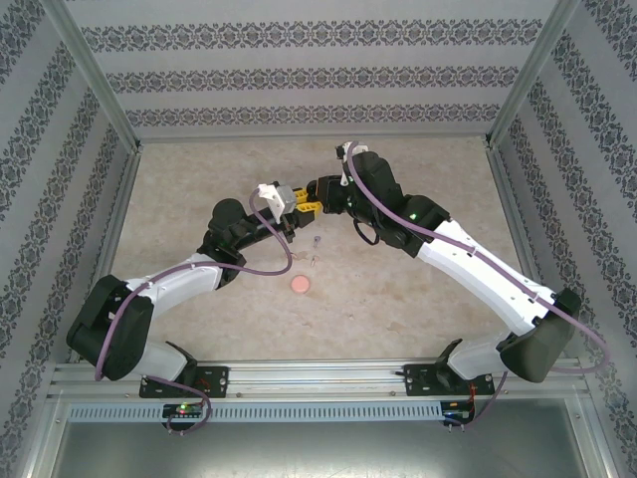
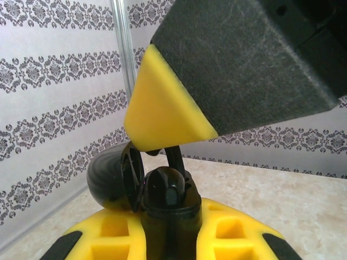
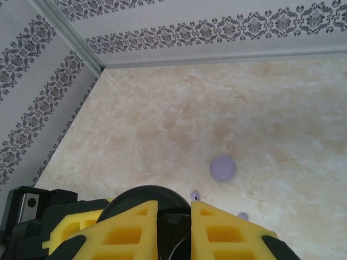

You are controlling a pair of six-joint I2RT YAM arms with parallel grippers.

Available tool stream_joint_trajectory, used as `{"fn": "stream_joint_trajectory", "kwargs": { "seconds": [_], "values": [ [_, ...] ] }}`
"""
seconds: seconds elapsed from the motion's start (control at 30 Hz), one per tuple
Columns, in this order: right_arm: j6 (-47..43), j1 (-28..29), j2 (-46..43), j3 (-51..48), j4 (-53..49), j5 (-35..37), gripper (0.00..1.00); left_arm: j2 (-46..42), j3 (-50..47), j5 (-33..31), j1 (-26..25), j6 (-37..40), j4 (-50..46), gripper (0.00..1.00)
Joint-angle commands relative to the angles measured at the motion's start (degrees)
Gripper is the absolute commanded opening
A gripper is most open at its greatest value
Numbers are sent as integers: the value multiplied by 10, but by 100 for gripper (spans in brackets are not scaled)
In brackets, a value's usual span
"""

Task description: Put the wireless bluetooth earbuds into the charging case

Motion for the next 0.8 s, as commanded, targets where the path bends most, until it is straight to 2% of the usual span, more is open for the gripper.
{"fn": "stream_joint_trajectory", "kwargs": {
  "seconds": [0.0,0.4,0.77],
  "values": [
    [6,-3,-11,-14,-16,-10,18,1,18,3,-9,11,38,0],
    [9,-2,10,-11,-15,-16,17,6,25,5,-12,6,37,0],
    [-1,6,41,21,-57,-19,17,11,29,8,-16,11,34,0]
  ]
}}
